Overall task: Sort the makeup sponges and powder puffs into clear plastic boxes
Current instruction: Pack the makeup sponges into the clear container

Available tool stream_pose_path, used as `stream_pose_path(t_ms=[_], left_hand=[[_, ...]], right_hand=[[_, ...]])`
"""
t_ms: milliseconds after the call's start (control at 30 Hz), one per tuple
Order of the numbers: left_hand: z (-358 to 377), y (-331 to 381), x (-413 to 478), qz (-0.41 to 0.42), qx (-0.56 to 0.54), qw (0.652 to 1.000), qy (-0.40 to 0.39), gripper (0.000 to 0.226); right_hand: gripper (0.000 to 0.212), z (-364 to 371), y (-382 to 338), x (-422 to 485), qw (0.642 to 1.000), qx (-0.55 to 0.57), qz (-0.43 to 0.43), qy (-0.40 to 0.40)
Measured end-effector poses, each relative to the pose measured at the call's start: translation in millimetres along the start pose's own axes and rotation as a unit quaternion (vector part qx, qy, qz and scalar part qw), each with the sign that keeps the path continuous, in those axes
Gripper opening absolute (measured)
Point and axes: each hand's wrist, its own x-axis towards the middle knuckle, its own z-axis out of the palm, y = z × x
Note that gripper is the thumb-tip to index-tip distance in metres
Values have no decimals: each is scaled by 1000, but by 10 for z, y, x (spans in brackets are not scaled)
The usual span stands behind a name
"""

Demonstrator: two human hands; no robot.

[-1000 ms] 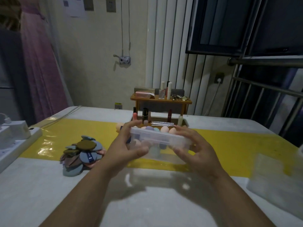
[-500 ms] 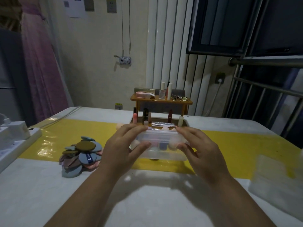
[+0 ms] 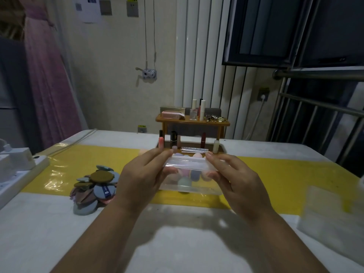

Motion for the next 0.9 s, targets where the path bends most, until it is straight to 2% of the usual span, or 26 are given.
stream_pose_path(t_ms=[200,300,333,400,467,567,700,800,900], left_hand=[[11,27,-38,-28,-31,998,48,49],[45,28,-49,-134,-97,985,43,56],[50,29,-40,-199,-148,968,40,60],[43,38,-13,-331,-270,904,13,77],[53,23,-19,-405,-355,841,-41,83],[91,6,-34,-420,-405,805,-107,77],[121,4,-51,-434,-431,781,-126,59],[120,16,-55,-429,-443,779,-114,53],[114,34,-41,-434,-422,790,-101,58]], right_hand=[[40,-8,-20,14,999,-24,-30,22],[40,15,-17,4,999,-23,-28,28],[40,22,-13,2,999,-18,-24,30],[40,37,0,0,999,-7,-17,32],[40,55,14,-2,999,-5,-12,36],[40,70,25,-2,999,-11,-13,34],[39,82,17,-6,999,-21,-11,38],[39,98,-10,2,999,-23,2,48],[39,122,-46,7,997,-29,7,66]])
